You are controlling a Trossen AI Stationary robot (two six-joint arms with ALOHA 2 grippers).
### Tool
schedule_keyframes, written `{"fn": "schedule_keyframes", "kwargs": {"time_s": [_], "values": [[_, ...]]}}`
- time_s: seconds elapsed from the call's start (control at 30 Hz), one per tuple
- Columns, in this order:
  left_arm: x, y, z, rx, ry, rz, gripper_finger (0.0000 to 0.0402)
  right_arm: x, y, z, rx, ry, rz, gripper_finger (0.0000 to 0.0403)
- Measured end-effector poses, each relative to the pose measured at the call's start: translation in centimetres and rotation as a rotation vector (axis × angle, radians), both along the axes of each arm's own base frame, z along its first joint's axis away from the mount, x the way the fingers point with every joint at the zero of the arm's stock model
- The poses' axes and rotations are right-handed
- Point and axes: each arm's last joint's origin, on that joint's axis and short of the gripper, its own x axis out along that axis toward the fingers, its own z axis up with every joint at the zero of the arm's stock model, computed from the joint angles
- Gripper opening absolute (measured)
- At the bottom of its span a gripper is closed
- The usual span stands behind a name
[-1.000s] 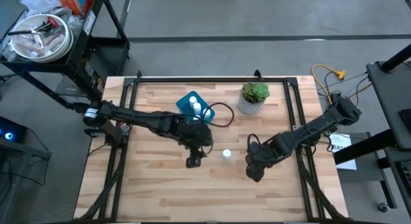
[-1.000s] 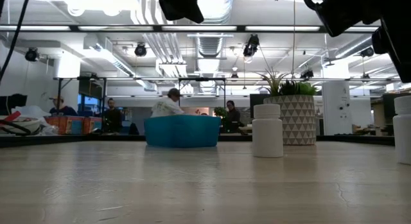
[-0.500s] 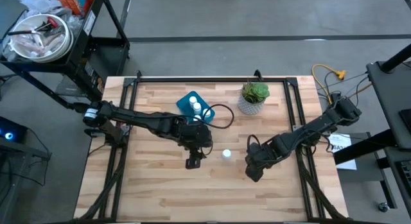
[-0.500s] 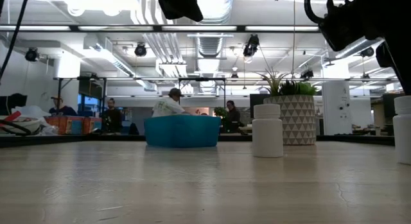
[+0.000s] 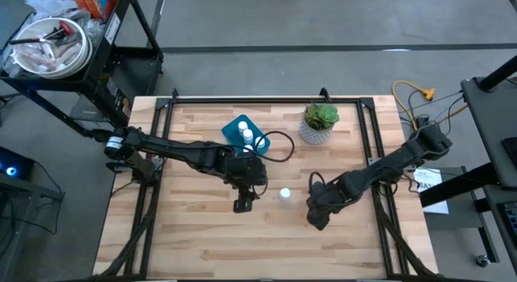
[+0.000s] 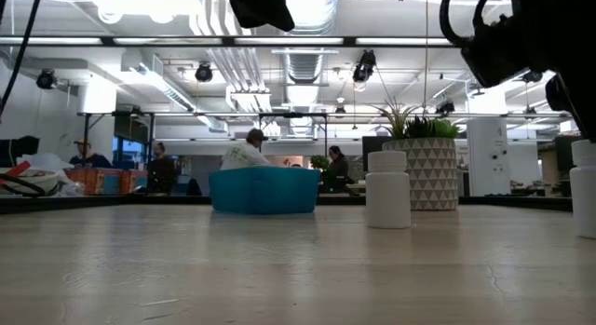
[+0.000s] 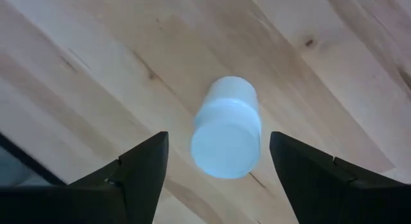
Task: Pick and place pill bottles into a basket
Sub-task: Put the white pill bottle into the dark blue bin
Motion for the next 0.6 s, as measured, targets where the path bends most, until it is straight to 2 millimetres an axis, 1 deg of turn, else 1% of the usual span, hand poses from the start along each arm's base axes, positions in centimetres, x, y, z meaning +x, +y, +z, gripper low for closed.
{"fn": "schedule_keyframes", "kwargs": {"time_s": [0.13, 0.3, 0.47, 0.6], "values": [[0.0, 0.0, 0.0, 0.0, 0.0, 0.0, 0.0196, 0.9, 0.5, -1.3, -0.01, 0.048, 0.014, 0.0263], [0.0, 0.0, 0.0, 0.0, 0.001, 0.0, 0.0196, 2.3, 1.2, -1.9, -0.022, 0.058, 0.059, 0.0253], [-0.1, -0.1, 0.0, 0.001, 0.007, -0.003, 0.0196, 3.5, 1.8, -1.8, -0.024, 0.051, 0.092, 0.024], [-0.2, -0.1, -0.1, 0.004, 0.02, -0.003, 0.0196, 3.6, 1.8, -1.5, -0.024, 0.049, 0.096, 0.0232]]}}
